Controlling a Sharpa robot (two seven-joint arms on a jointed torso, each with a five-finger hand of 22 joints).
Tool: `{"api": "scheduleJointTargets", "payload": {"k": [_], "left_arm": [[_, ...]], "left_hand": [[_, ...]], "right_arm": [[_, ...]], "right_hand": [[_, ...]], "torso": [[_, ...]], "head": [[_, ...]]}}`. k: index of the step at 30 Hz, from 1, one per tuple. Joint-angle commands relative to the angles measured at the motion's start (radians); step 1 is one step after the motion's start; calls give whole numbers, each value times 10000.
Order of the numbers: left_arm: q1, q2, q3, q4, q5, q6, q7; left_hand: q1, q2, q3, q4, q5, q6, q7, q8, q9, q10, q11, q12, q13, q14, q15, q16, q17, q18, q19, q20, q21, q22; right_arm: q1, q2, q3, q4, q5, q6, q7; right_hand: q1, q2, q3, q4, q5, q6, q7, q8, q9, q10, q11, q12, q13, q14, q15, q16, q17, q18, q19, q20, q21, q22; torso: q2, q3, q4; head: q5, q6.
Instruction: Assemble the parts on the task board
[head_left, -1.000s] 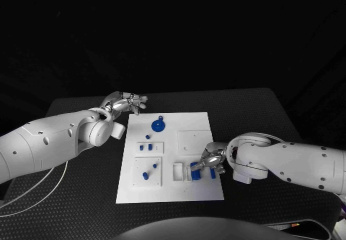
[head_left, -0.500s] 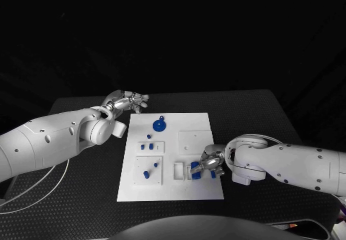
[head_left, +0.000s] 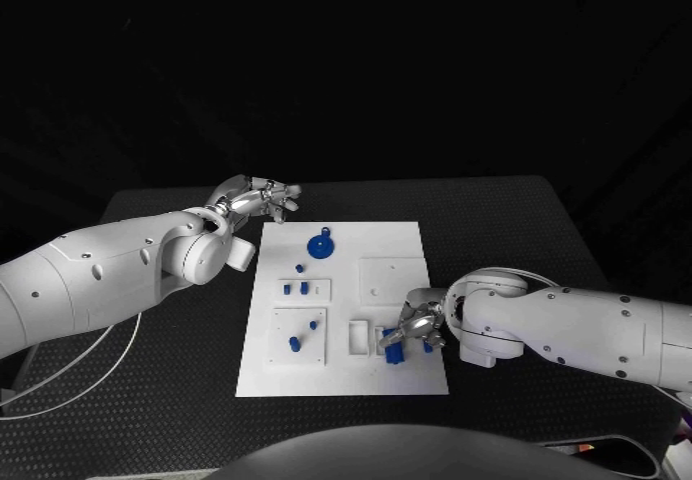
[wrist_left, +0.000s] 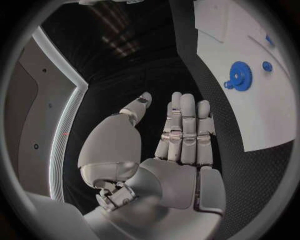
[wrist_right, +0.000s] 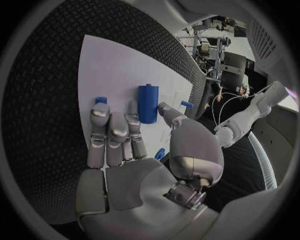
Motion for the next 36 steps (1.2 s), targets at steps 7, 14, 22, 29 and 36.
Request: {"api": "scheduleJointTargets", "payload": {"k": [7, 14, 22, 29, 36], "left_arm": [[0, -18, 6, 31, 65, 152, 113], [1, -38, 6, 38, 65, 155, 93], [2, -46, 6, -7, 65, 157, 91], [4, -26, 6, -44, 65, 160, 85], [5, 36, 7, -30, 65, 146, 80]], "left_hand": [[-147, 15, -43, 75, -46, -32, 17, -45, 11, -80, -2, -53, -11, -66, -10, -53, 16, 97, -88, -395, -40, 161], [-155, 23, -44, 88, -45, -33, 17, -46, 11, -80, -2, -54, -12, -67, -9, -54, 16, 99, -89, -395, -42, 161], [-155, 33, -42, 96, -43, -34, 17, -48, 11, -81, -2, -55, -13, -68, -10, -54, 17, 100, -89, -396, -44, 161], [-155, 28, -45, 100, -43, -35, 17, -50, 11, -82, -2, -55, -13, -69, -10, -55, 18, 102, -90, -396, -46, 162], [-156, 23, -47, 106, -42, -37, 18, -52, 11, -84, -1, -56, -14, -71, -9, -55, 19, 102, -92, -395, -47, 162]], "right_arm": [[-27, 4, -19, -69, 105, 136, -119], [-26, -55, -18, -26, 237, -49, -98], [290, -299, -15, 282, 1206, -157, -170], [956, -315, -14, 435, 2046, -102, -287], [1042, 139, -12, 140, 2415, 176, -260]], "right_hand": [[463, 310, 1156, -335, -117, 298, -24, -111, -228, 144, -46, -125, 85, 64, 22, 93, -120, 447, -38, 60, 111, 103], [407, 925, 1928, -1135, -113, 534, -55, -140, -322, 296, -76, -210, 212, 37, 10, 110, -252, 447, -33, 191, 235, 108], [-109, 970, 2259, -1441, -61, 666, -68, -194, -418, 399, -85, -325, 346, 34, 4, 127, -375, 447, 0, 252, 292, 67], [-351, 949, 2272, -1506, -40, 707, -72, -213, -452, 429, -89, -377, 402, 41, 3, 161, -399, 447, 11, 268, 311, 51], [-436, 948, 2273, -1552, -29, 719, -74, -224, -468, 434, -90, -404, 432, 37, 1, 171, -416, 447, 10, 270, 322, 46]], "torso": [[-11, 0, -25], [-13, -4, -23], [-14, -11, -19], [-17, -25, -19], [3, -15, 10]], "head": [[19, -104], [21, -122], [47, -118], [53, -107], [88, -100]]}}
